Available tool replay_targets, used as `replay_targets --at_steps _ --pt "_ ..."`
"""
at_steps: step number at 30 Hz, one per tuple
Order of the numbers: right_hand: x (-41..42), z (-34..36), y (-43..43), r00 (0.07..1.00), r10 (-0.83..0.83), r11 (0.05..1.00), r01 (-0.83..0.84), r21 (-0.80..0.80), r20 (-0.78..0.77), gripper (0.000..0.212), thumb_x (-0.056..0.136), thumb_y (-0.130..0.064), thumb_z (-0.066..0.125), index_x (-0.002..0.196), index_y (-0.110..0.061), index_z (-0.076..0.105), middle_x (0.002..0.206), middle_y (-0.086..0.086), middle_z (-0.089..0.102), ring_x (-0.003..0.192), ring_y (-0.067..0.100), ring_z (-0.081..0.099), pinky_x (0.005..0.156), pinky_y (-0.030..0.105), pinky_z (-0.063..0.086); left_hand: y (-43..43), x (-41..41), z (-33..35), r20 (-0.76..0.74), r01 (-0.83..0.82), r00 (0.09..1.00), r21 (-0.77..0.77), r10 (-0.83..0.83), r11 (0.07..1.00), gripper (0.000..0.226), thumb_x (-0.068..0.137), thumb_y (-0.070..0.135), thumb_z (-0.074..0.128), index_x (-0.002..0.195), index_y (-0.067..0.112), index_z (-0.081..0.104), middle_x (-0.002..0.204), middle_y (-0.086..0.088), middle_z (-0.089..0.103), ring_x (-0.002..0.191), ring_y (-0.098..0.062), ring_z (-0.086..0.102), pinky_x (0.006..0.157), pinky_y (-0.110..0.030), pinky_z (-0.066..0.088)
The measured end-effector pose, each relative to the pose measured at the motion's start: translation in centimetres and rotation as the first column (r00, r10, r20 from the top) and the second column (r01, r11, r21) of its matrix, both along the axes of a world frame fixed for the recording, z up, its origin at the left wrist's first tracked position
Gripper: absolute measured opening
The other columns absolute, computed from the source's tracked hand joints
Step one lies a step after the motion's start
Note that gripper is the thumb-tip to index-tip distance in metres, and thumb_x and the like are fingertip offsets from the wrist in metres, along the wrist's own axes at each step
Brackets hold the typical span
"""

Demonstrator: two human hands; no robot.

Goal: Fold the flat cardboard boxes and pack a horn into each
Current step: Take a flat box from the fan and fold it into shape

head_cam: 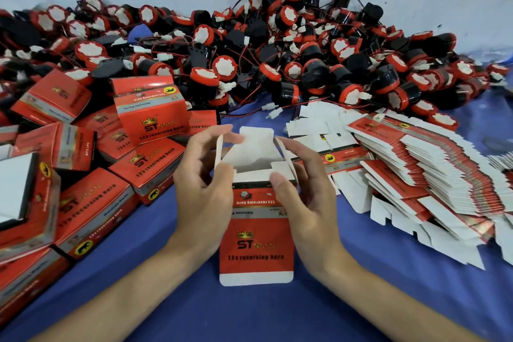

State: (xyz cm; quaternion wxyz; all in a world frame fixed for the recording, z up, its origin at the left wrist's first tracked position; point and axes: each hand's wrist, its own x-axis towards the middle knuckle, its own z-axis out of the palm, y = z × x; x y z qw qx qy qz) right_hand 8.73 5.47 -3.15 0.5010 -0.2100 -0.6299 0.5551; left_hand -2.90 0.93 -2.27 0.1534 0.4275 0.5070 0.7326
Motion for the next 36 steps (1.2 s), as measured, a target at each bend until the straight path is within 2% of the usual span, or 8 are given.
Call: replay_targets --at_steps 5,8,11,14,23,26,29,36 --pt "-0.2 0.2 0.0 0.993 -0.118 0.986 0.118 0.114 -0.013 0.027 0.087 -0.028 0.059 0.114 -0.026 0.059 0.117 0.007 0.059 0.109 0.021 0.059 0.079 0.021 0.05 -0.4 0.0 0.0 -0.117 0.045 0.992 -0.019 -0.047 0.999 0.04 0.084 -0.001 0.043 0.108 0.019 0.068 0.11 0.013 0.069 0.101 -0.004 0.064 0.077 -0.013 0.048" --pt "-0.3 0.3 0.1 0.981 -0.192 0.955 0.188 0.228 -0.005 0.017 0.089 -0.023 0.057 0.104 -0.024 0.063 0.109 -0.002 0.063 0.105 0.006 0.06 0.083 0.011 0.045 -0.7 0.1 -0.3 -0.14 0.121 0.983 -0.02 -0.122 0.993 0.032 0.088 0.007 0.045 0.105 0.017 0.07 0.119 0.006 0.068 0.115 -0.012 0.061 0.091 -0.022 0.047" --pt "-0.4 0.4 0.4 0.976 -0.216 0.947 0.204 0.247 0.022 0.015 0.091 -0.025 0.053 0.094 -0.023 0.068 0.099 -0.01 0.067 0.097 0.0 0.062 0.081 0.009 0.043 -0.7 0.2 -0.2 -0.149 0.138 0.978 -0.051 -0.144 0.989 0.033 0.09 0.029 0.043 0.101 0.025 0.073 0.133 0.002 0.057 0.12 -0.015 0.056 0.093 -0.024 0.046" --pt "-0.3 0.4 0.7 0.982 -0.179 0.97 0.165 0.179 0.062 0.03 0.092 -0.032 0.048 0.091 -0.014 0.072 0.092 -0.003 0.07 0.089 0.006 0.065 0.074 0.013 0.047 -0.5 0.2 -0.2 -0.164 0.066 0.983 -0.098 -0.081 0.993 0.028 0.095 0.026 0.047 0.092 0.018 0.073 0.141 0.015 0.044 0.12 -0.001 0.05 0.09 -0.016 0.045" --pt "-0.2 0.0 0.6 0.968 -0.212 0.937 0.162 0.308 0.137 0.028 0.092 -0.036 0.045 0.104 -0.028 0.069 0.123 -0.004 0.053 0.114 0.006 0.053 0.087 0.015 0.044 -0.4 0.4 -0.5 -0.086 -0.018 0.996 -0.058 0.013 0.998 0.026 0.094 0.024 0.051 0.079 0.018 0.071 0.092 0.007 0.066 0.083 -0.009 0.065 0.067 -0.018 0.05" --pt "-0.2 -0.3 0.6 0.989 -0.132 0.927 0.098 0.362 0.071 0.025 0.093 -0.024 0.047 0.109 -0.014 0.062 0.108 0.0 0.064 0.106 0.008 0.06 0.087 0.019 0.045 -0.3 0.5 -0.5 -0.061 -0.047 0.997 -0.044 0.044 0.998 0.012 0.092 0.028 0.058 0.082 0.023 0.06 0.08 0.002 0.065 0.071 -0.011 0.064 0.063 -0.021 0.05" --pt "-0.2 -0.4 0.3 0.998 -0.06 0.957 0.054 0.285 0.014 0.022 0.091 -0.023 0.051 0.112 -0.019 0.047 0.101 0.001 0.067 0.098 0.015 0.065 0.084 0.025 0.048 -0.2 0.4 -0.2 0.056 -0.001 0.998 -0.032 0.002 0.999 0.01 0.087 0.036 0.062 0.087 0.03 0.055 0.079 -0.009 0.065 0.072 -0.02 0.065 0.064 -0.029 0.053" --pt "-0.1 -0.5 0.7 0.989 -0.125 0.935 0.09 0.344 0.079 0.021 0.087 -0.025 0.054 0.086 -0.009 0.066 0.089 0.008 0.059 0.084 0.019 0.061 0.076 0.028 0.048 0.1 0.1 -0.5 0.129 0.084 0.989 -0.085 -0.073 0.993 0.039 0.091 0.031 0.052 0.06 0.01 0.062 0.068 -0.005 0.069 0.067 -0.017 0.068 0.067 -0.025 0.054"
